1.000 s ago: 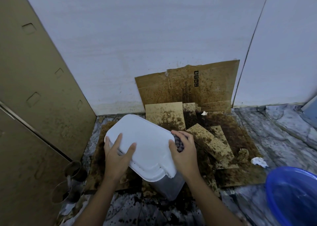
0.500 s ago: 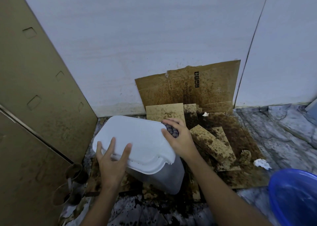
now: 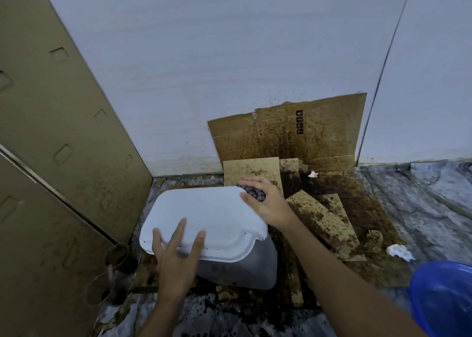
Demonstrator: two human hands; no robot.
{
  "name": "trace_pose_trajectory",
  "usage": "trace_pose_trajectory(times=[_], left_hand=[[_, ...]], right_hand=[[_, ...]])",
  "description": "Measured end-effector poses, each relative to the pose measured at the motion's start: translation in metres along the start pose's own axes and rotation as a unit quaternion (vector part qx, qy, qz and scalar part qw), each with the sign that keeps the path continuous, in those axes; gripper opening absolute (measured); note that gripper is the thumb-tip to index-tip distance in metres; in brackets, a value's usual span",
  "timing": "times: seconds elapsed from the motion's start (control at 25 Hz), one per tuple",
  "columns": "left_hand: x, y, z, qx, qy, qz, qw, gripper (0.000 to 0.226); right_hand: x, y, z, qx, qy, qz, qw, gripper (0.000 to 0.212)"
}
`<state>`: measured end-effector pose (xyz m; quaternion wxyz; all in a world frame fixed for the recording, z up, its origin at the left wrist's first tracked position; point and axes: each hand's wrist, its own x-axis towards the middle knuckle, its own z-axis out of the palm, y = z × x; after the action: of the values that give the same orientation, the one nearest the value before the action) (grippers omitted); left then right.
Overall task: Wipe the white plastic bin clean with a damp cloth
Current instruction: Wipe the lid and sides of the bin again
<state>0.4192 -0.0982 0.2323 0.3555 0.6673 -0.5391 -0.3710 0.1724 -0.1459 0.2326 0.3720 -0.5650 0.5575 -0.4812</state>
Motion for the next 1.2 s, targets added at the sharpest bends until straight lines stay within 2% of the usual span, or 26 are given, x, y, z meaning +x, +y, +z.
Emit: trace_pose_trajectory(times=[0.12,0.24,0.36,0.44,0.52,0.76,0.92,1.2], left_hand=[[0.003,0.007,-0.008,0.099,-0.042,-0.013,0.994,0.077],[0.012,0.017,-0.009,0.159,-0.039,0.056,0.985,0.079],[0.03,0.037,0.008,0.153,-0.106,0.139,0.973,0.065],[0.04,0.044,0.018,0.177,-0.125,0.152,0.964,0.053],[0.045,0.043,0.02,0.225,-0.115,0.145,0.956,0.052],[0.051,0.046,0.012,0.301,-0.125,0.148,0.934,0.079],[0.062,0.047,0.008,0.31,-0.123,0.146,0.931,0.096],[0.078,0.04,0.003,0.288,-0.106,0.156,0.939,0.106]], right_hand=[[-0.004,-0.001,0.005,-0.009,0.016,-0.005,1.0,0.028],[-0.007,-0.004,0.018,-0.017,0.032,-0.016,0.999,0.027],[-0.012,-0.01,0.036,-0.02,0.044,-0.031,0.998,0.028],[-0.015,-0.014,0.047,-0.027,0.049,-0.041,0.998,0.03],[-0.018,-0.018,0.056,-0.035,0.057,-0.034,0.997,0.034],[-0.026,-0.025,0.072,0.018,0.134,0.007,0.991,0.04],[-0.032,-0.018,0.073,0.056,0.166,0.022,0.984,0.043],[-0.052,-0.03,0.082,0.054,0.137,-0.015,0.989,0.045]])
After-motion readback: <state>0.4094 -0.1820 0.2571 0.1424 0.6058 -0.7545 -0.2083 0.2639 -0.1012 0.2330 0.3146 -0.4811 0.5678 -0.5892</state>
